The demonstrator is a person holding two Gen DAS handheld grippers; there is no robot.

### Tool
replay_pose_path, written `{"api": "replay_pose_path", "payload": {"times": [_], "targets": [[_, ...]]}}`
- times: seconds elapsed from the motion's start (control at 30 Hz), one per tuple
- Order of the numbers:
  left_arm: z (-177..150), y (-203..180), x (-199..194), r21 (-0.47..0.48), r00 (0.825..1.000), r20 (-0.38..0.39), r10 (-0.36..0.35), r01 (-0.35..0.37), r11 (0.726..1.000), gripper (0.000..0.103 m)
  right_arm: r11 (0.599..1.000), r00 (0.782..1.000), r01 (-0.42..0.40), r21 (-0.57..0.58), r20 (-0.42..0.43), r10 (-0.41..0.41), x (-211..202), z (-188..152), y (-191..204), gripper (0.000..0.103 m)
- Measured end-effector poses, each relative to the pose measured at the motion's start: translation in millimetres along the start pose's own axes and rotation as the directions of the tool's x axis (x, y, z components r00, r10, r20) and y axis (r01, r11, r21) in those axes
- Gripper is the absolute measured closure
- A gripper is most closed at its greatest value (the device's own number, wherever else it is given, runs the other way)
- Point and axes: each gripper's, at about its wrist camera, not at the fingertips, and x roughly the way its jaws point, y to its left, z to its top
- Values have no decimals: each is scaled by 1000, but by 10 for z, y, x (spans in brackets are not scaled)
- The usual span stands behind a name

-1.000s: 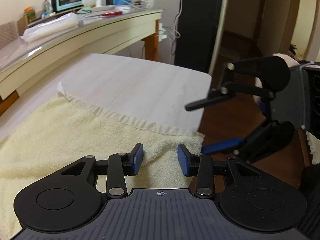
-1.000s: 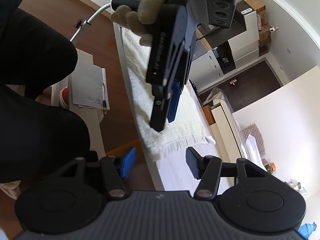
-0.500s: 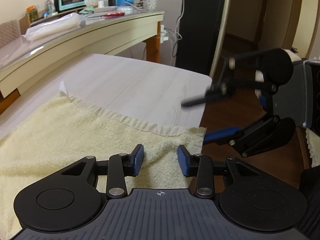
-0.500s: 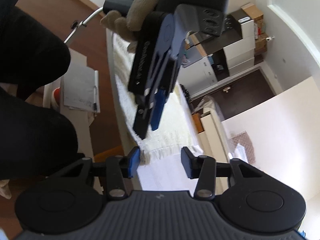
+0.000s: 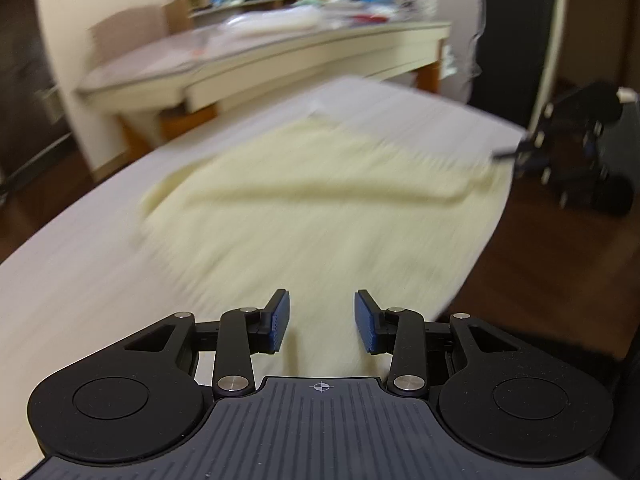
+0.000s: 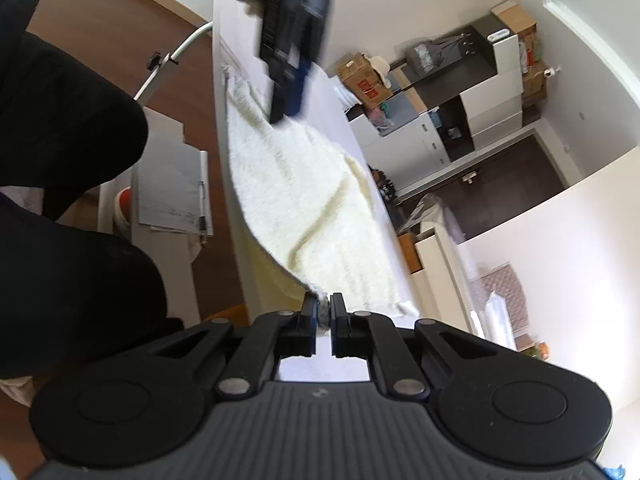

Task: Fold towel
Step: 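Grasp the towel hem with the right gripper and lift it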

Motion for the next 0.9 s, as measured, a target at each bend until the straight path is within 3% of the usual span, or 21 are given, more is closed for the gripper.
{"api": "replay_pose_path", "payload": {"times": [0.17, 0.4, 0.57, 0.9], "targets": [[-232, -10, -112, 29, 998, -11, 61, -61, 998, 65, 1000, 1000, 18, 2, -10, -18, 0, 64, -12, 96], [-347, -28, -273, 35, 998, -22, 55, -54, 998, 63, 999, 999, 39, -12, -17, -40, -12, 154, -88, 96], [-307, 121, -269, -31, 996, 34, 85, -84, 996, 65, 998, 999, 36, -48, -20, -37, 28, 213, -95, 96], [-447, 83, -285, -18, 997, 35, 65, -65, 998, 66, 990, 998, 60, -127, -1, -61, 174, 404, -349, 96]]}}
